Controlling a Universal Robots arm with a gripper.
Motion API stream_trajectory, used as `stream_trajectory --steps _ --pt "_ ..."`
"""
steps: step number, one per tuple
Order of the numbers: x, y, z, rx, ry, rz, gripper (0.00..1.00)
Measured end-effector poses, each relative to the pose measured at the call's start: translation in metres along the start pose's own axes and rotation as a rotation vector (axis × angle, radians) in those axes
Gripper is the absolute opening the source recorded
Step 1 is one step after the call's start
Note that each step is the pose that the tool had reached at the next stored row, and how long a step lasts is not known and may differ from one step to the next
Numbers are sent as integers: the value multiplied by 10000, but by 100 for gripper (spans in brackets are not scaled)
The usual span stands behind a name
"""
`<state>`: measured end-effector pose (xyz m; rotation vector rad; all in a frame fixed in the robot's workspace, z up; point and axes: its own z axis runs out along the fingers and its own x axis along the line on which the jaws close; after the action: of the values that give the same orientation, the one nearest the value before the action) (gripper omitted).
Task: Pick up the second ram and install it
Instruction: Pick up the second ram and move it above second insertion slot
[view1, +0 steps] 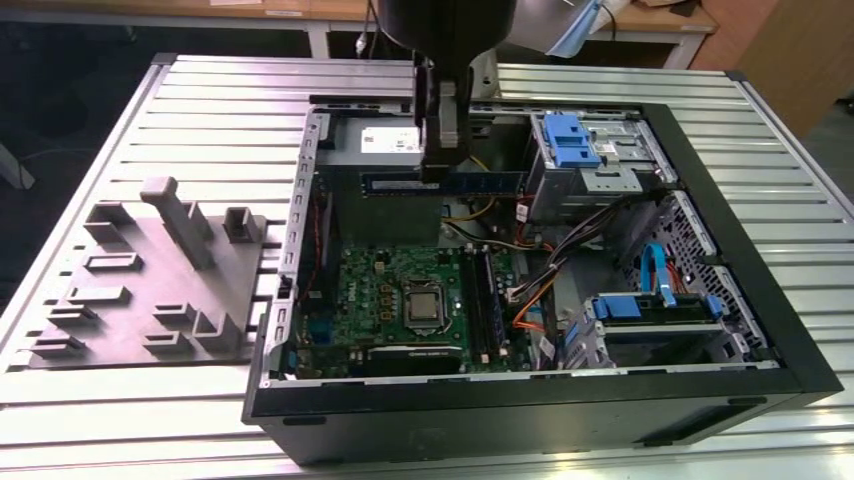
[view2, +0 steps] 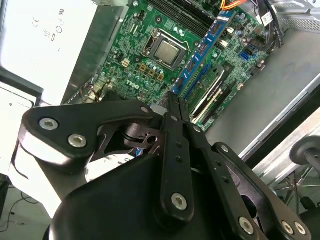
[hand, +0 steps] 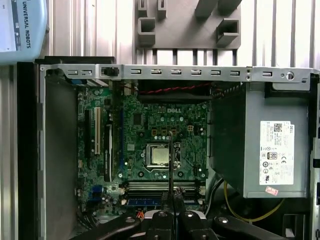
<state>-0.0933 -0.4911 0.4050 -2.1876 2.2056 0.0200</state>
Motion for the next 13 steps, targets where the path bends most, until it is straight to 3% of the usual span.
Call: stream_trajectory --steps 13 --pt "7 0 218 0 -1 -1 11"
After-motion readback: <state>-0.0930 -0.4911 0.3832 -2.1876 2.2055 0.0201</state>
